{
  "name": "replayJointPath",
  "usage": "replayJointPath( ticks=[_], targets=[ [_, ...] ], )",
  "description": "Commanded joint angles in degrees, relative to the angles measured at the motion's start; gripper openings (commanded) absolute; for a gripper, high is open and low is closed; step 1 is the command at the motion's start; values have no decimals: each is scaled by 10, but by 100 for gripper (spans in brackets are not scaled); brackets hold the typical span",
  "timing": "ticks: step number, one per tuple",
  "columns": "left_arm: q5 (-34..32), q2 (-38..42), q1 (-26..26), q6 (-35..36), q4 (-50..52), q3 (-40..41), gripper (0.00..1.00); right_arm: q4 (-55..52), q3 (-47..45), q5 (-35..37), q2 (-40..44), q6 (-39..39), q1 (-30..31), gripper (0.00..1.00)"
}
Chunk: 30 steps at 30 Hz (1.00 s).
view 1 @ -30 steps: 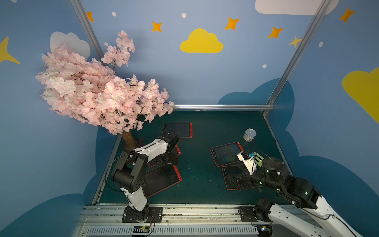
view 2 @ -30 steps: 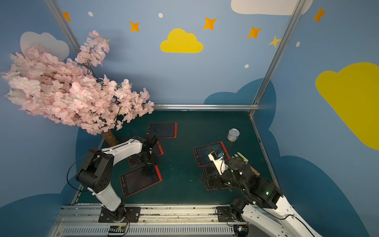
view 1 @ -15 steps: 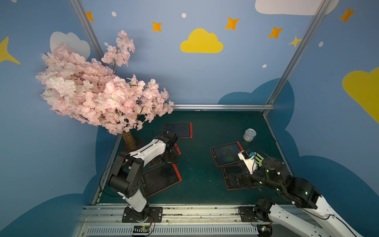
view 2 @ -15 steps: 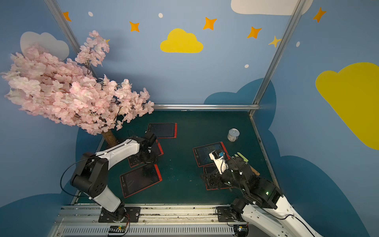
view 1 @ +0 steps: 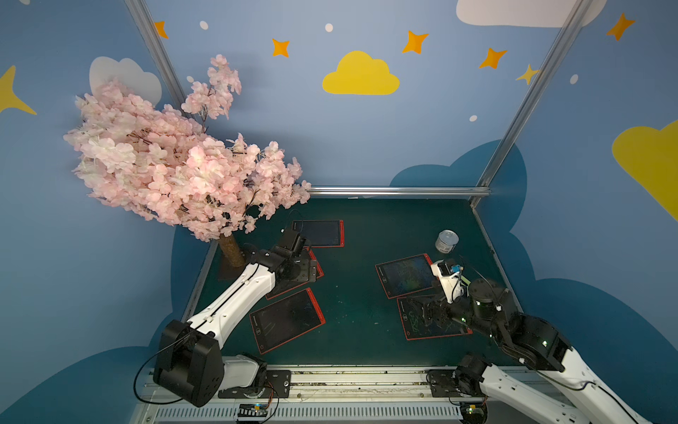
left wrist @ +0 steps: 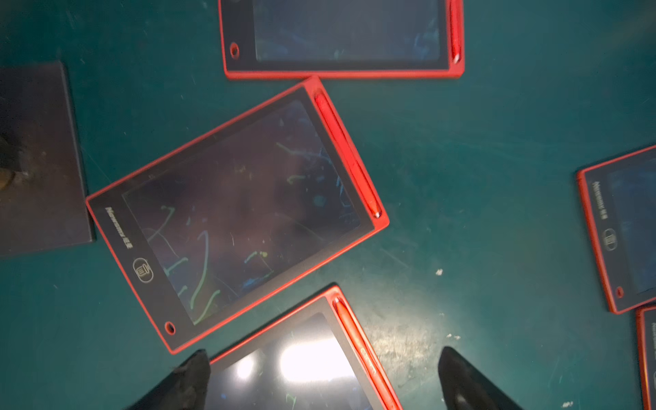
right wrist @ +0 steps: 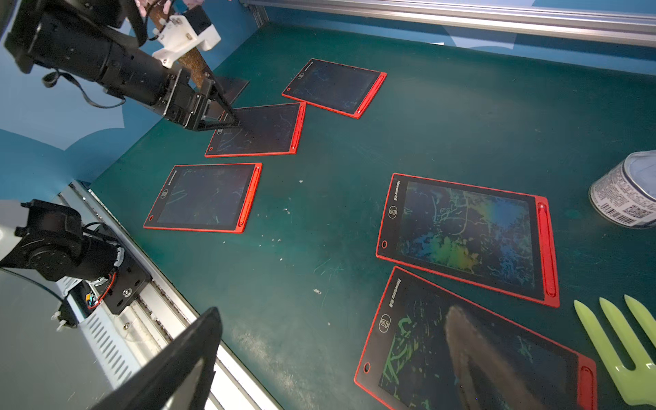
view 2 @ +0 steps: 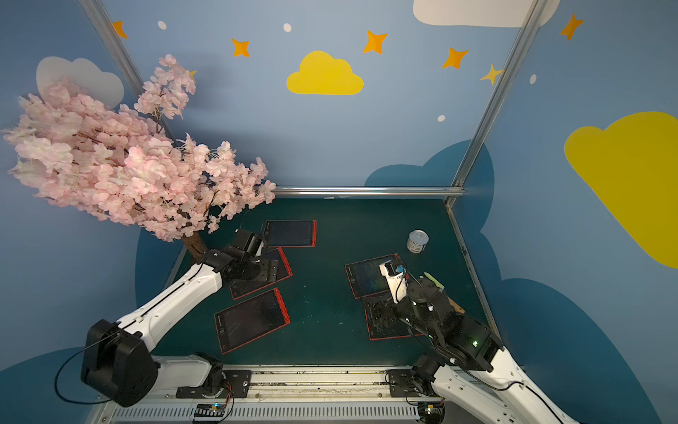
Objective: Place the stylus back onto the writing tablet
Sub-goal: Place the stylus on the writing tablet, then reset both arms
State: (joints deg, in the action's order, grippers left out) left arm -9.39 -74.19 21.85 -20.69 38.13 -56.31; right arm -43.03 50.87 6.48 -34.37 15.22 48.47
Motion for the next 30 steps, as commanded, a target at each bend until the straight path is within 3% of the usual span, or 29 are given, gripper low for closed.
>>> replayJointPath(
  ticks=[1, 8, 16, 21, 26, 30],
  targets=[
    [-21, 45, -5, 13, -66, 41, 100, 31, -2, 19, -16, 1, -1, 98],
    [-54, 151, -16, 14, -200, 163, 100, 109, -52, 112, -57, -17, -5, 98],
    [-152, 245, -36, 27, -285, 247, 100, 152, -58, 112, -120, -27, -24, 98],
    [-174, 232, -69, 91, -376, 297, 100, 162, -49, 119, -177, -23, -48, 98],
    [-114, 188, -126, 140, -464, 327, 100, 180, -45, 98, -211, -34, -80, 98],
    [-115, 143, -142, 156, -522, 347, 100, 187, -44, 97, -220, -48, -98, 98]
  ],
)
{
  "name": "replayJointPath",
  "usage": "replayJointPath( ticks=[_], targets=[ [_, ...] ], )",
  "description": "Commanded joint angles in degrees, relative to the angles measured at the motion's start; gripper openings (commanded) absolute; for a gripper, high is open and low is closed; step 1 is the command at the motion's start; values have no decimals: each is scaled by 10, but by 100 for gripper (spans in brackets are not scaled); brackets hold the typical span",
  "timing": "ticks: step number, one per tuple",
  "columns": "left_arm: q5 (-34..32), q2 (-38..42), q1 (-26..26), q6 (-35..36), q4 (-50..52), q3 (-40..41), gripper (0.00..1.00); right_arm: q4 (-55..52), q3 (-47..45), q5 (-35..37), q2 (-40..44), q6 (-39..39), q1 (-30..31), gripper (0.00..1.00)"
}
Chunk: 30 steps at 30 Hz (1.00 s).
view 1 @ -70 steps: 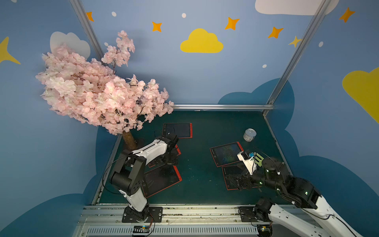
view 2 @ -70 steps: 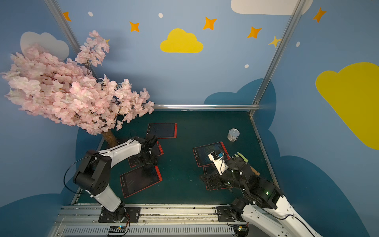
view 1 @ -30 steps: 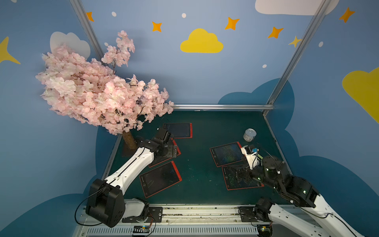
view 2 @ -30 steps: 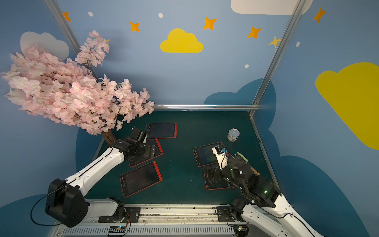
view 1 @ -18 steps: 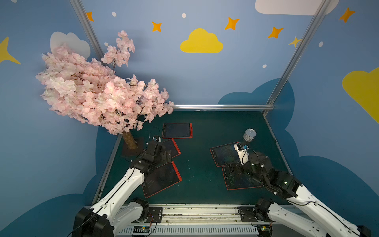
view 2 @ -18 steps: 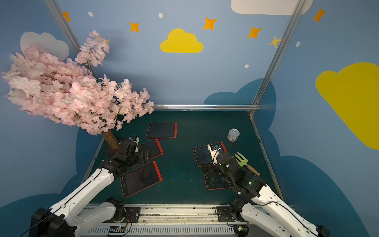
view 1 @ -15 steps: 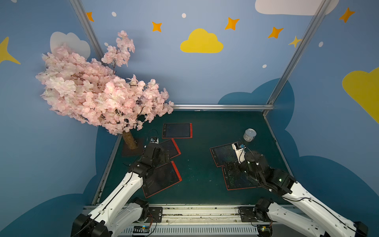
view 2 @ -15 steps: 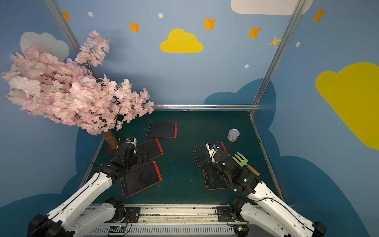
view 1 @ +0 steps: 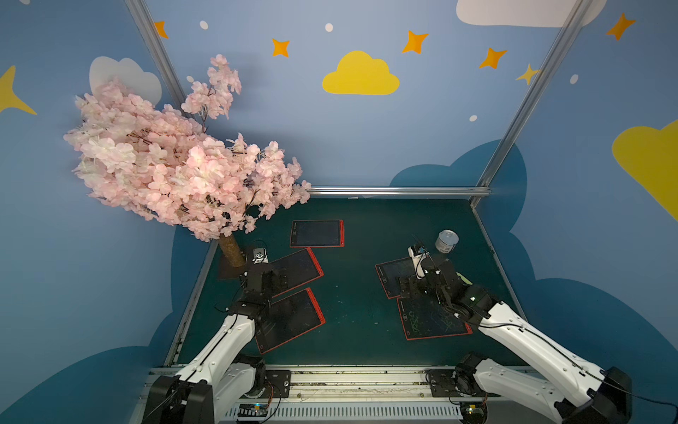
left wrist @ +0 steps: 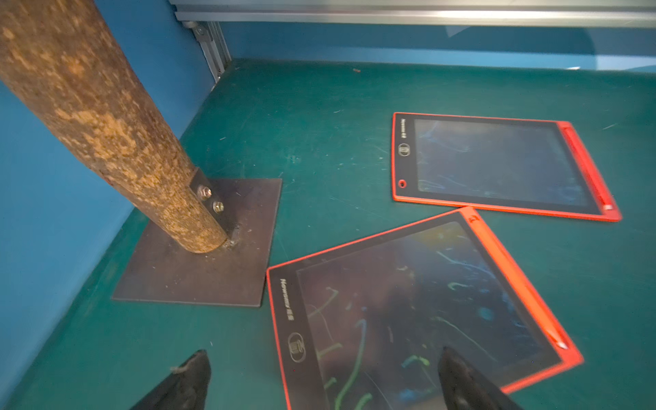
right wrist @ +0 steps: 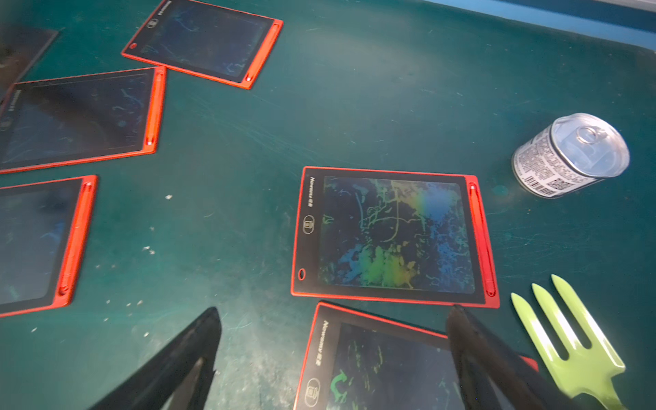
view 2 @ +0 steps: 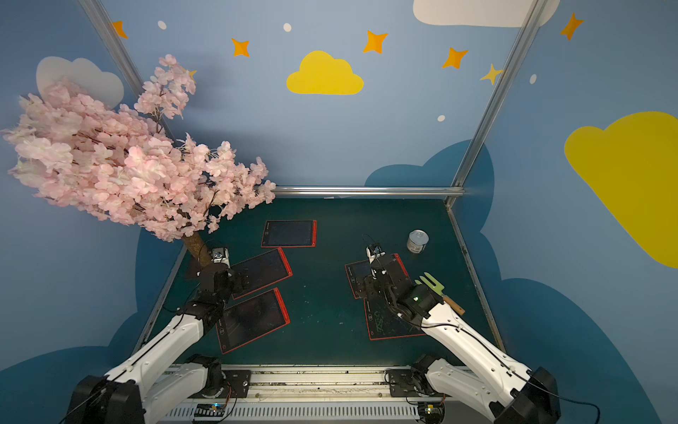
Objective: Place the stylus back onto the writing tablet
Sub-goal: Reset both arms
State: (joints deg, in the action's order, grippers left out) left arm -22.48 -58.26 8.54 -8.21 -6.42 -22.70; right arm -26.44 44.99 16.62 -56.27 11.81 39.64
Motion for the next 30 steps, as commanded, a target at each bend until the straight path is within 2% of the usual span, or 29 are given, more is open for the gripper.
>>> replayJointPath(
  ticks=[1, 9, 15, 19, 24, 27, 30],
  targets=[
    [29, -28, -15, 36, -102, 18, 99, 23, 11, -7, 0, -17, -15, 98],
    [101, -134, -37, 98, -280, 35, 100, 55, -28, -5, 12, -31, -62, 98],
    [134, -193, -57, 86, -359, 24, 100, 95, -57, -27, -2, -12, -152, 98],
    [134, -250, -73, 72, -413, 25, 100, 102, -61, -27, -19, -5, -182, 98],
    [157, -320, -85, 71, -465, 12, 100, 144, -90, -14, -20, -1, -207, 98],
    [176, -296, -92, 64, -392, -4, 100, 177, -104, -6, -23, -2, -218, 98],
    [177, -303, -92, 64, -421, 4, 99, 218, -113, 29, -39, -19, -233, 98]
  ],
)
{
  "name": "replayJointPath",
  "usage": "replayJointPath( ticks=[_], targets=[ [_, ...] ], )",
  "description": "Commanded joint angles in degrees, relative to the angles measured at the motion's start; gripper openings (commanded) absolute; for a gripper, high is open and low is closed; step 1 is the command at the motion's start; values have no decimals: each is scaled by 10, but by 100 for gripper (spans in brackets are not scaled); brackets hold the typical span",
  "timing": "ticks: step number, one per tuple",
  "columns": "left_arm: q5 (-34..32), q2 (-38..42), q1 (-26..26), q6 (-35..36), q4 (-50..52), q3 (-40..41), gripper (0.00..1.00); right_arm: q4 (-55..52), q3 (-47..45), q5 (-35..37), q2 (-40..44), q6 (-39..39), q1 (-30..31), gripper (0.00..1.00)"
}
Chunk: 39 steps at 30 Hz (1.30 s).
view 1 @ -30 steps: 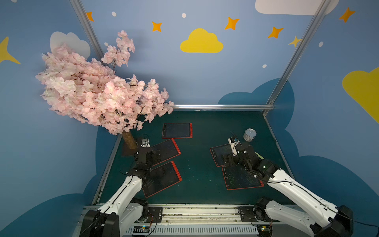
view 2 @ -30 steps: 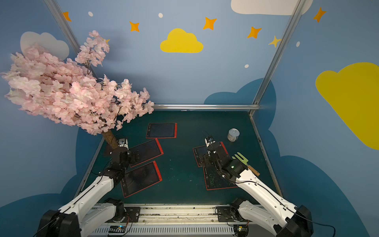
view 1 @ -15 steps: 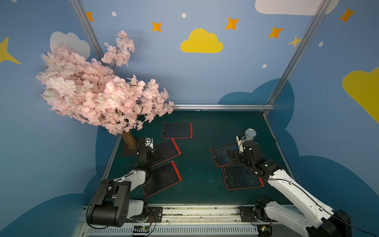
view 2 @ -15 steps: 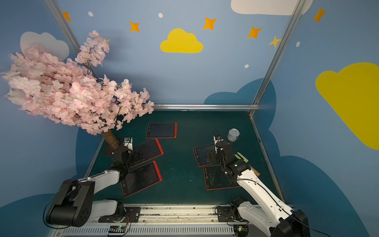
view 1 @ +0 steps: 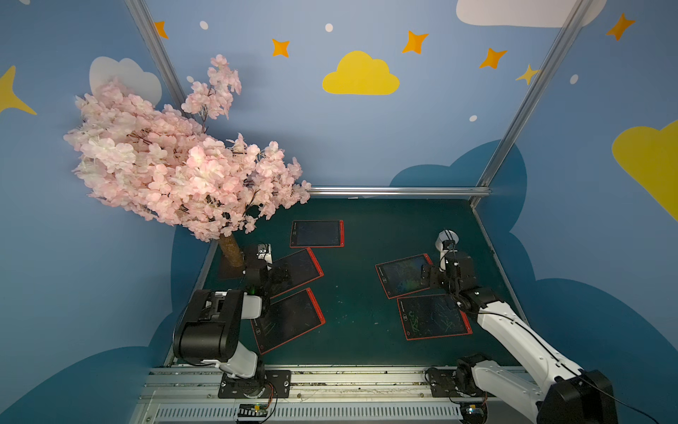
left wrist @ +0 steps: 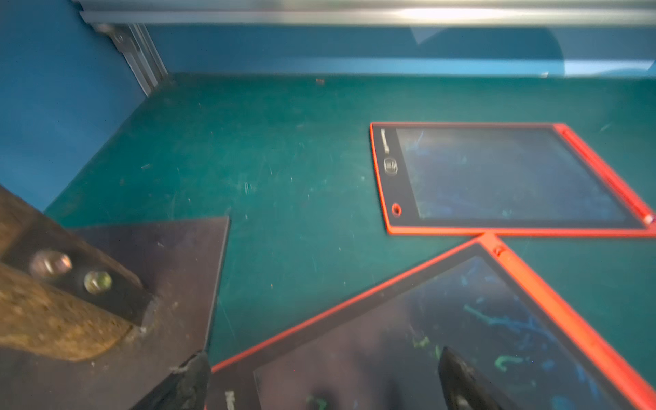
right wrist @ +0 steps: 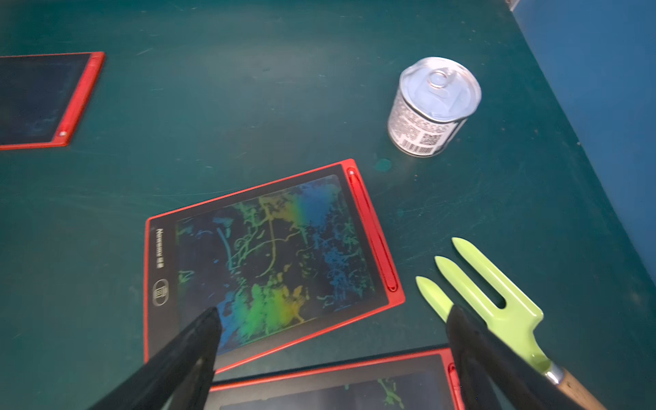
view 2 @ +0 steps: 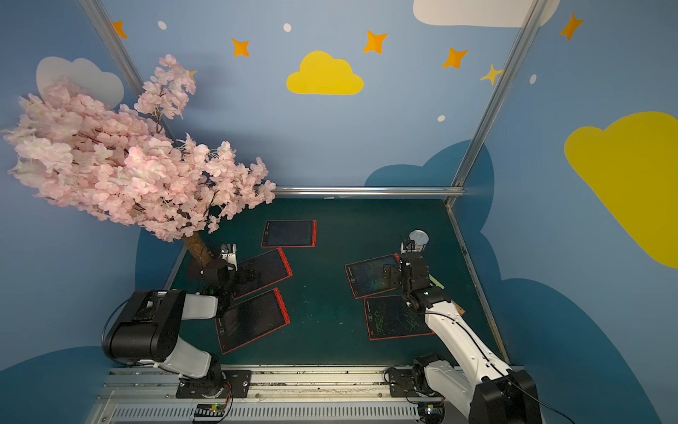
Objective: Place the stylus back onto the writing tablet
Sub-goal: Reset both arms
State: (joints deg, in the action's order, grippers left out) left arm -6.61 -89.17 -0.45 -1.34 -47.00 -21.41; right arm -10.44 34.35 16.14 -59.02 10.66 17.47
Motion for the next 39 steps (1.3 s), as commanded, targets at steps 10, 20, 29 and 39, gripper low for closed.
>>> replayJointPath(
  ticks=[10, 20, 29, 39],
  targets=[
    [18, 11, -3, -4, 1, -14, 99, 177, -22, 33, -104, -41, -79, 98],
    [18, 11, -2, -4, 1, -14, 99, 294, -54, 13, -160, -82, -102, 98],
    [18, 11, -2, -4, 1, -14, 99, 398, -102, -11, -157, -43, -158, 98],
    [18, 11, -3, -4, 1, -14, 99, 469, -90, -136, -251, -124, -146, 98]
  ],
)
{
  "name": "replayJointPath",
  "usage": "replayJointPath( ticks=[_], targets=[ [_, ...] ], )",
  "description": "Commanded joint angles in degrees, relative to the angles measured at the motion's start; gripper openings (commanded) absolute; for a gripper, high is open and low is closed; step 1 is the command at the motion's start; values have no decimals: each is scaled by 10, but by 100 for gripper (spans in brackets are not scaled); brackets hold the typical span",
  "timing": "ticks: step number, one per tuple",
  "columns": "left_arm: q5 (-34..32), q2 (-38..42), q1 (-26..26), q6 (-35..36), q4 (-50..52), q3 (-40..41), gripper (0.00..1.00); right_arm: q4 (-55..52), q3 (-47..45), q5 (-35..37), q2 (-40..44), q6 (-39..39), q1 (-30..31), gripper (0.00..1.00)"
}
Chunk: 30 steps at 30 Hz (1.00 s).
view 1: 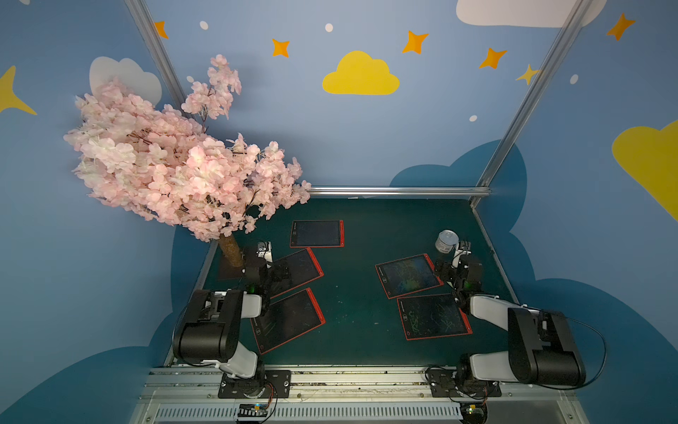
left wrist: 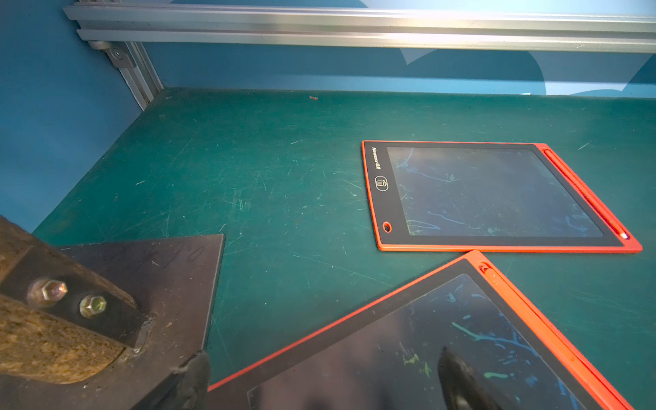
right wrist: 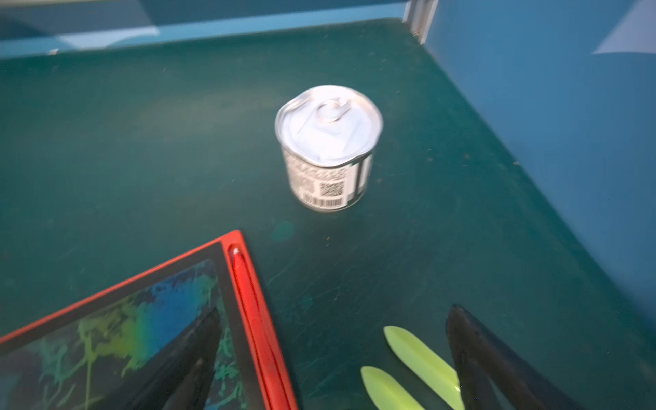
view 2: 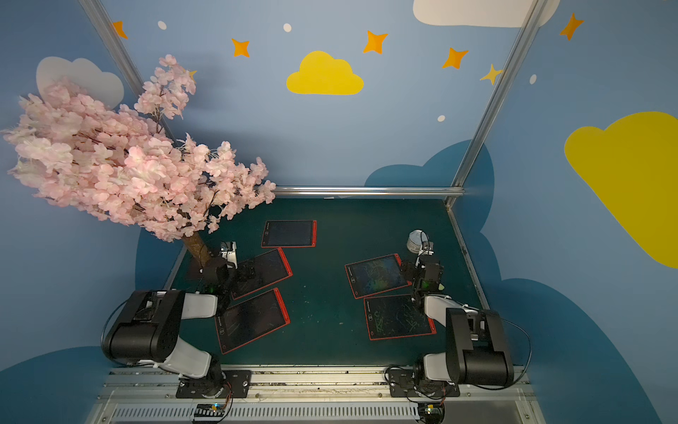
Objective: Place the stylus back onto the writing tablet
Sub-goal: Reset both arms
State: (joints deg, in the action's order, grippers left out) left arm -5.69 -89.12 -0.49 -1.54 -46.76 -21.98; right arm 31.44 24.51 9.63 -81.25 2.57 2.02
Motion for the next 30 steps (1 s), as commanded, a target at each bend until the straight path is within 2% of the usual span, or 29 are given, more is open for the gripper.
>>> replayJointPath(
  ticks=[1, 4, 12, 18, 19, 21, 23, 26, 30],
  targets=[
    [9, 10, -2, -2, -1, -8, 99, 61, 12, -82, -38, -47, 8, 98],
    [9, 10, -2, -2, 0, -8, 99, 10, 33, -73, -32, -45, 8, 98],
    [9, 10, -2, -2, -2, -8, 99, 10, 31, -70, -31, -42, 9, 98],
    [9, 11, -1, -2, -1, -8, 99, 75, -18, -61, -9, -25, -2, 98],
    [9, 10, -3, -2, -2, -8, 99, 75, -19, -66, -9, -26, -3, 98],
    [9, 10, -1, -2, -1, -8, 99, 37, 10, -124, -19, -62, 3, 98],
    [9, 10, -2, -2, -1, -8, 99, 23, 21, -135, -23, -70, 4, 98],
    [9, 9, -2, -2, -2, -8, 99, 65, -12, -62, -8, -17, -10, 98],
    [9, 10, -2, -2, 0, -8, 99, 63, -11, -70, -10, -16, -14, 98]
  ],
)
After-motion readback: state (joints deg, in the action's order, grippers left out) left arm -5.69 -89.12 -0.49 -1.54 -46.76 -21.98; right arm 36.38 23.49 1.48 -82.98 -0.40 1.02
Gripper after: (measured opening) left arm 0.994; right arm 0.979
